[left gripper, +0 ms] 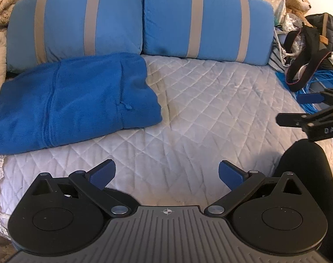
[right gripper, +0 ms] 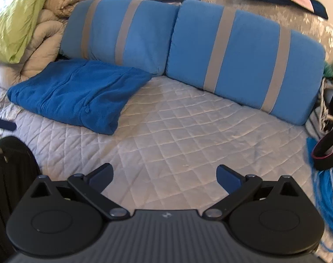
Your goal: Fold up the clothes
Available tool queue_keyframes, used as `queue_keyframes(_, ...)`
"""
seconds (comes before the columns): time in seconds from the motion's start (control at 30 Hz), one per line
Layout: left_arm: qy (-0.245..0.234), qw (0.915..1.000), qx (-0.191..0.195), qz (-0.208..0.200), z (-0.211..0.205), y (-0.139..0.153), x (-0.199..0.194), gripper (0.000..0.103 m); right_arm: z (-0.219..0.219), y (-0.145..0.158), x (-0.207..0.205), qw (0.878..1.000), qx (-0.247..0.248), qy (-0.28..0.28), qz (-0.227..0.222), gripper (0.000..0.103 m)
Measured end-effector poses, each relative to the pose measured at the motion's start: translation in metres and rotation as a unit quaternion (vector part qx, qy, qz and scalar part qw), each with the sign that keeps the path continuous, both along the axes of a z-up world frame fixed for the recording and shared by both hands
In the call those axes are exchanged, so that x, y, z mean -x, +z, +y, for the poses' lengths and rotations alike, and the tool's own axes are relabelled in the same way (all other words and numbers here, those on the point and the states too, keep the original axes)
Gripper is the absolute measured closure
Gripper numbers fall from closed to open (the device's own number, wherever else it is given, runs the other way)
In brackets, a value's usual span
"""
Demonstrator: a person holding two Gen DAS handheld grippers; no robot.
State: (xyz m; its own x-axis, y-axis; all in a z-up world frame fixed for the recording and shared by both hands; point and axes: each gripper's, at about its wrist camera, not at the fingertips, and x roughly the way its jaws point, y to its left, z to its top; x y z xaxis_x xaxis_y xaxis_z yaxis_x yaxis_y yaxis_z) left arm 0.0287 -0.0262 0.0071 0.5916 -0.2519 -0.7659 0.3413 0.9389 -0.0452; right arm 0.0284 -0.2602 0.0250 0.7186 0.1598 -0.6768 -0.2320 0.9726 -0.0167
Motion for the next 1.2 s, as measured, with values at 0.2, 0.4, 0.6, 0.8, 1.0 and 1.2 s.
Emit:
queue_keyframes(0.2,0.017,0.9998,-0.009,0.009,-0.014,-0.014,-0.017,0.000,0.007,-0.017,-0.027,0.998,-0.019,-0.044,0.029,0.000)
queue_keyframes(0.4,0.032,0.9990,-0.023,0.021,-0.026,-0.028,-0.036,0.000,0.012,-0.036,-0.047,0.995,-0.018,-0.076,0.056,0.000)
queue_keyframes(0.6,0.045,0.9978,-0.027,0.041,-0.033,-0.040,-0.059,0.000,0.021,-0.052,-0.067,0.993,-0.008,-0.082,0.086,0.000)
queue_keyframes(0.8,0.064,0.9953,-0.025,0.069,-0.034,-0.055,-0.083,0.000,0.030,-0.067,-0.086,0.990,0.000,-0.084,0.115,0.000)
queue_keyframes(1.0,0.082,0.9920,-0.031,0.091,-0.033,-0.074,-0.103,0.000,0.033,-0.082,-0.104,0.987,0.002,-0.077,0.143,0.000)
queue_keyframes(1.2,0.092,0.9896,-0.038,0.103,-0.034,-0.091,-0.115,0.000,0.033,-0.098,-0.122,0.984,0.007,-0.090,0.156,0.000)
